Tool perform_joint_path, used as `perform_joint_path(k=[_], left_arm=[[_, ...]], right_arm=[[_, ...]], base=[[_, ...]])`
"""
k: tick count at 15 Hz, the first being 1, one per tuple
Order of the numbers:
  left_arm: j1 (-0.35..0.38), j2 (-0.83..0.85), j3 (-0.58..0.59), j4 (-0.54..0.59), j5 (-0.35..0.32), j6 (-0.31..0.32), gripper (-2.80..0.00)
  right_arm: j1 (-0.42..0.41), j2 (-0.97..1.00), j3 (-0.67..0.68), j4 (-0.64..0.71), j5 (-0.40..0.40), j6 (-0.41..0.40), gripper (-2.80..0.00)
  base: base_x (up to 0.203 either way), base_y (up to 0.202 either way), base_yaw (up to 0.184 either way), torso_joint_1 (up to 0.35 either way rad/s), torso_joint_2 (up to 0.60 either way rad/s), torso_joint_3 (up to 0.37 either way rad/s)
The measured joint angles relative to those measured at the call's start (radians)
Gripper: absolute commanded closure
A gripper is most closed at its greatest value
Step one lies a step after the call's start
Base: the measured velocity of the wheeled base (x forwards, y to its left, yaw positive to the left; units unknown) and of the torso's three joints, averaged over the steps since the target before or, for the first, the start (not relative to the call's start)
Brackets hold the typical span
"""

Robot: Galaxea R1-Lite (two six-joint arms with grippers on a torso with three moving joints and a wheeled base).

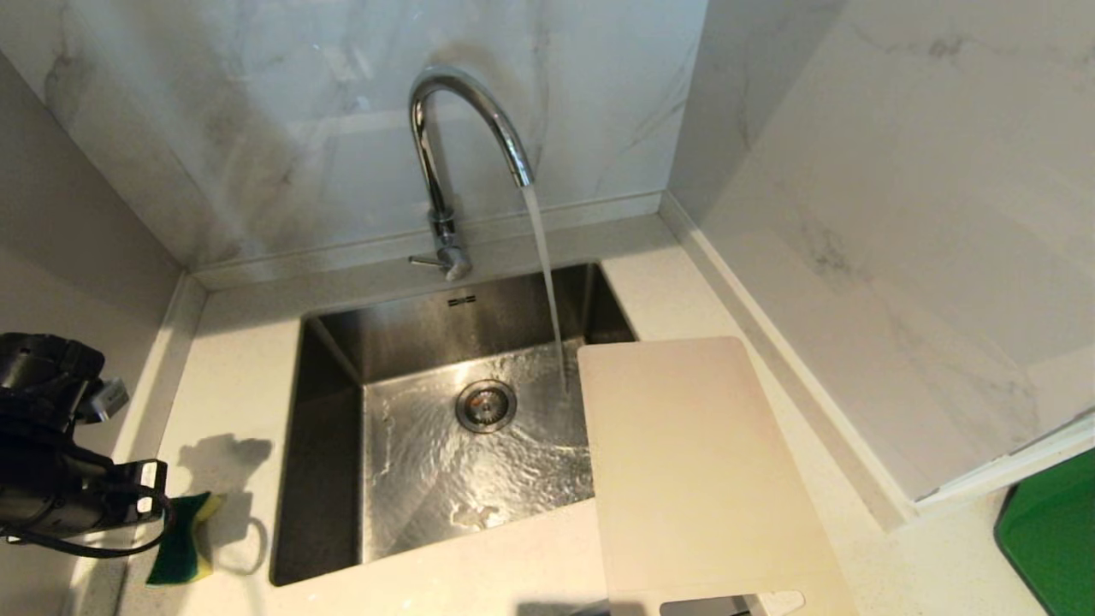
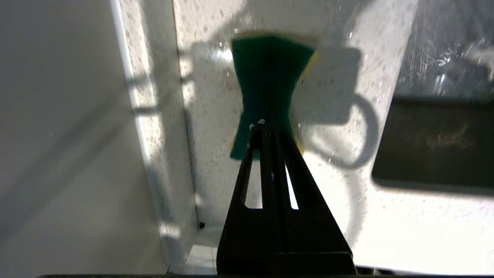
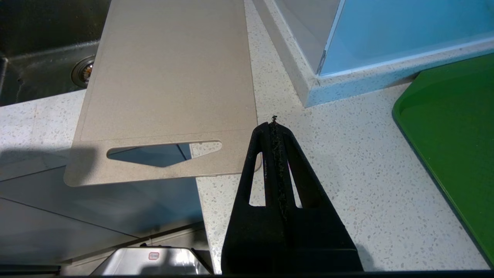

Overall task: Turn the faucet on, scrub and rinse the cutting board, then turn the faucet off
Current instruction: Pick up the cleaning cloth

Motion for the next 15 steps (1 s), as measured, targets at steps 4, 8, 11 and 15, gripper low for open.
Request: perform_joint_path(k=[4,8,11,15], left_arm=[[0.027,0.032,-0.006,0.002,-0.041,0.005,0.0],[0.035,0.063,0.003,0.001,-0.045,0.007,0.0],[0.032,0.076,0.003,-0.003,-0.048,-0.003,-2.8],[0.036,0.079,0.018,-0.024,-0.11,-0.02,-2.8]], right_arm=[[0.0,0.0,0.0,0.0,0.0,0.0,0.0],[0.0,0.0,0.0,0.0,0.0,0.0,0.0],[0.0,0.0,0.0,0.0,0.0,0.0,0.0],[0.0,0.0,0.0,0.0,0.0,0.0,0.0]], base=[[0.0,0.0,0.0,0.0,0.0,0.0],[0.0,0.0,0.0,0.0,0.0,0.0],[0.0,0.0,0.0,0.0,0.0,0.0],[0.0,0.0,0.0,0.0,0.0,0.0]])
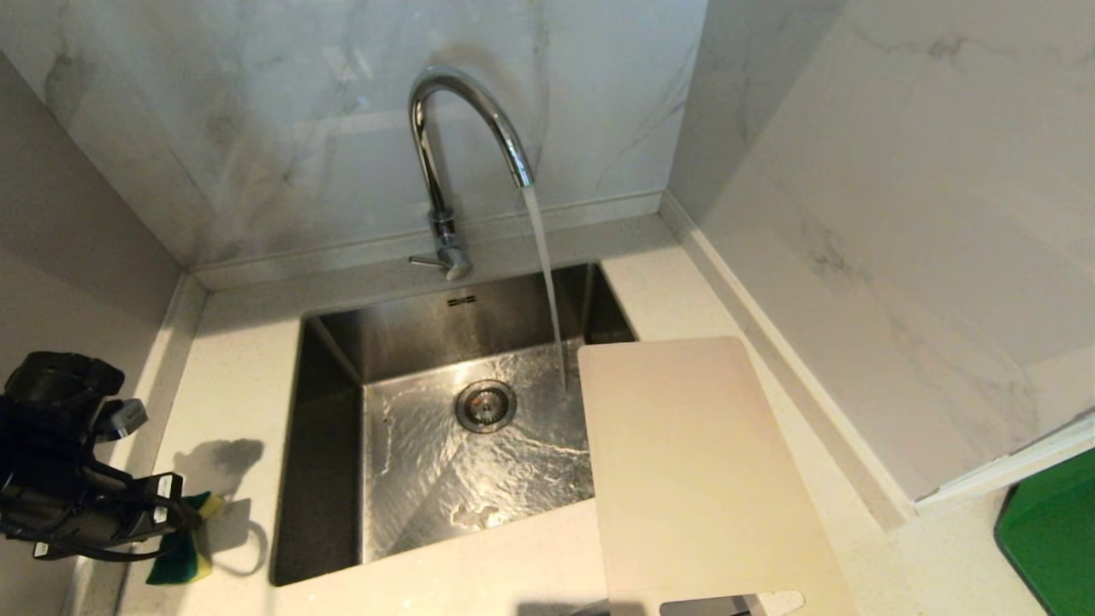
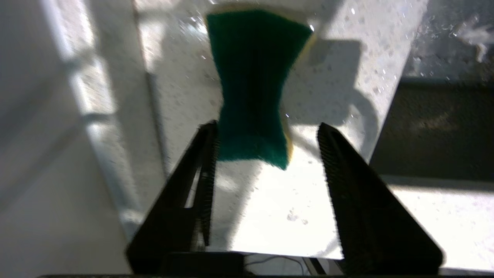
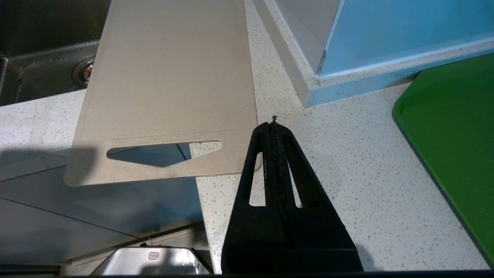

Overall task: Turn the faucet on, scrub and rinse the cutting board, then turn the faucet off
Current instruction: Pick up the cleaning cloth

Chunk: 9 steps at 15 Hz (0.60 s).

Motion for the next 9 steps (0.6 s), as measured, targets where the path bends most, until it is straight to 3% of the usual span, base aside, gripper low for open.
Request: perform_joint_path(k=[5,9], left_arm=[[0.067,0.03,0.035,-0.075,-0.1,-0.002,-2.8],[0.119,0.077,0.038,-0.144,-0.121,0.002,-2.8]], right_arm=[[0.0,0.0,0.0,0.0,0.0,0.0,0.0],[0.0,0.0,0.0,0.0,0.0,0.0,0.0]], base=[[0.0,0.0,0.0,0.0,0.0,0.0],[0.0,0.0,0.0,0.0,0.0,0.0]])
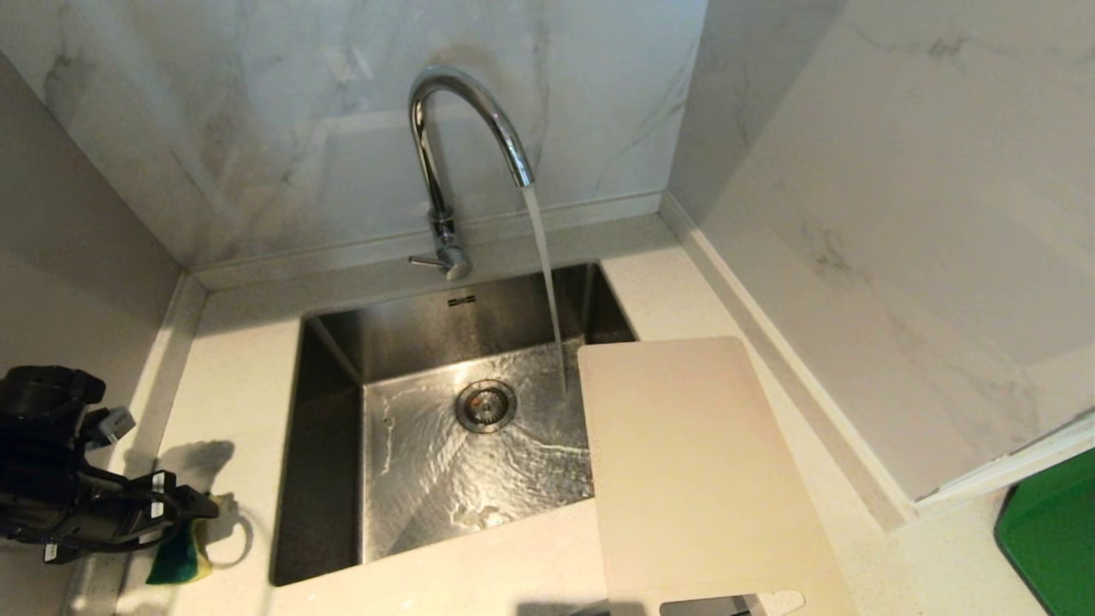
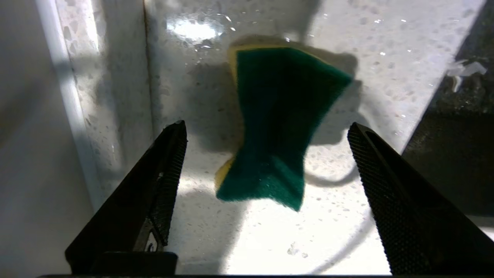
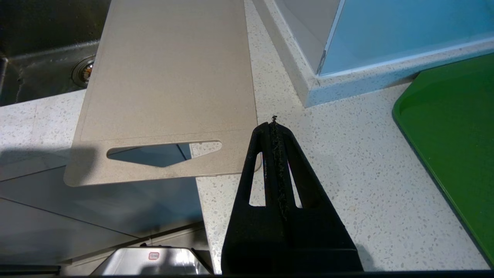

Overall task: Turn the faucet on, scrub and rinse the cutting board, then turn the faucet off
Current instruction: Pick up the cleaning cloth

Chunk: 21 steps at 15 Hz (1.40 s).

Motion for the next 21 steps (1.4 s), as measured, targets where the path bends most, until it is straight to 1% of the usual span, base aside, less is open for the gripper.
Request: perform_joint_path(k=[5,8,9,16,19,21], left_arm=[[0.023,0.047,0.01,-0.038,-0.078,0.0,-2.8],[0.04,0.065,0.024,-0.082,-0.085,0.002,-2.8],[0.047,0.068,0.026,-0.089,-0.092,0.003,0.0],[0.056,0.065,0.04,-0.093,-0.104,0.003,0.0],[0.051,0.055,0.038,-0.09,-0.154,-0.003,0.0],[0.042,0.043,0.037,-0.088,-0.156,-0.007,0.0]], right_arm=[[0.0,0.0,0.0,0.0,0.0,0.0,0.0],[0.0,0.0,0.0,0.0,0.0,0.0,0.0],[0.0,0.0,0.0,0.0,0.0,0.0,0.0],[0.0,0.0,0.0,0.0,0.0,0.0,0.0],[0.0,0.0,0.0,0.0,0.0,0.0,0.0],[0.0,0.0,0.0,0.0,0.0,0.0,0.0]], base=[[0.0,0.0,0.0,0.0,0.0,0.0],[0.0,0.0,0.0,0.0,0.0,0.0],[0.0,0.0,0.0,0.0,0.0,0.0],[0.0,0.0,0.0,0.0,0.0,0.0],[0.0,0.0,0.0,0.0,0.0,0.0],[0.0,0.0,0.0,0.0,0.0,0.0]])
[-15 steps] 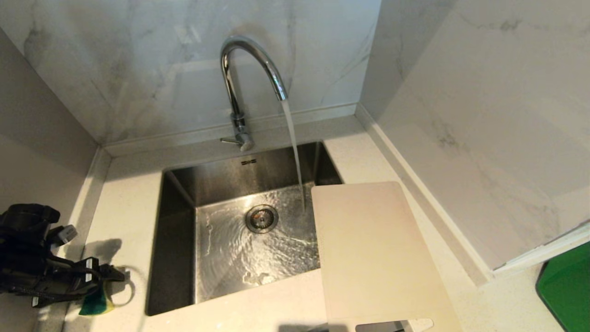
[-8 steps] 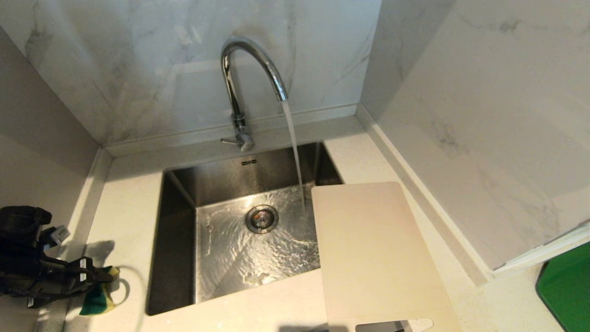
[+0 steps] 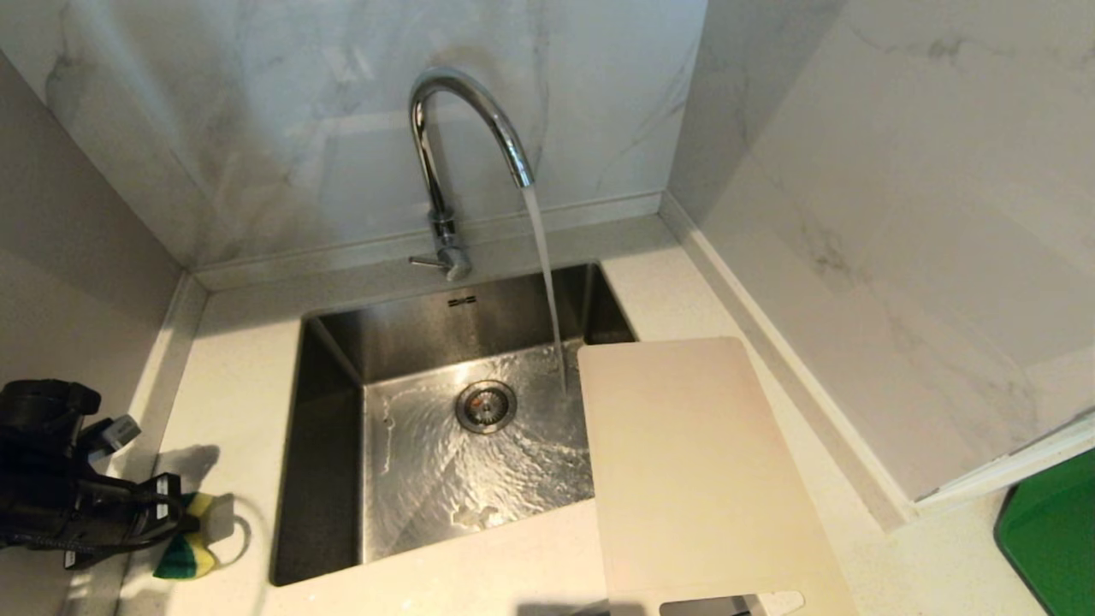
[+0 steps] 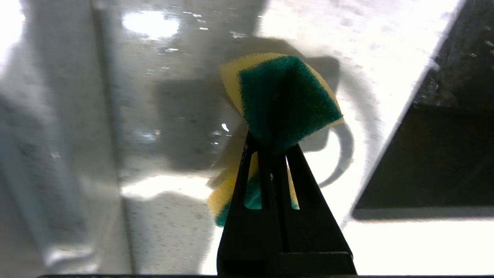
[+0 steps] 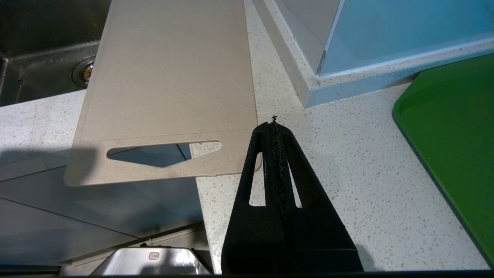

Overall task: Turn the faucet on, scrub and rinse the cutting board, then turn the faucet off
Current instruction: Pick up the cleaning cloth, then pick up the cutting board

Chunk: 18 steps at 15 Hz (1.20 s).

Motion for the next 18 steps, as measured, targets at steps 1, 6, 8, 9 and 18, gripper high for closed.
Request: perform_joint_path(k=[1,6,8,9,18], left_arm=[[-0.003,-0.009,0.0,0.004,-0.001,-0.007,0.0],[-0.046,-0.075,-0.075,0.117,-0.021,-0.101,0.0],[-0.073,-0.104,-0.136,0.182,-0.013,-0.128,0.0],[-0.087,-0.119,-0.172,0.223,-0.006,-0.132,0.0],[-0.201,-0.188,-0.316,0.398,0.38,0.024,0.0]], right_arm=[[0.0,0.0,0.0,0.0,0.0,0.0,0.0],[0.0,0.0,0.0,0.0,0.0,0.0,0.0],[0.0,0.0,0.0,0.0,0.0,0.0,0.0],[0.0,0.0,0.0,0.0,0.0,0.0,0.0],[0.0,0.0,0.0,0.0,0.0,0.0,0.0]], base=[[0.0,0.0,0.0,0.0,0.0,0.0],[0.0,0.0,0.0,0.0,0.0,0.0],[0.0,0.0,0.0,0.0,0.0,0.0],[0.0,0.0,0.0,0.0,0.0,0.0],[0.0,0.0,0.0,0.0,0.0,0.0]])
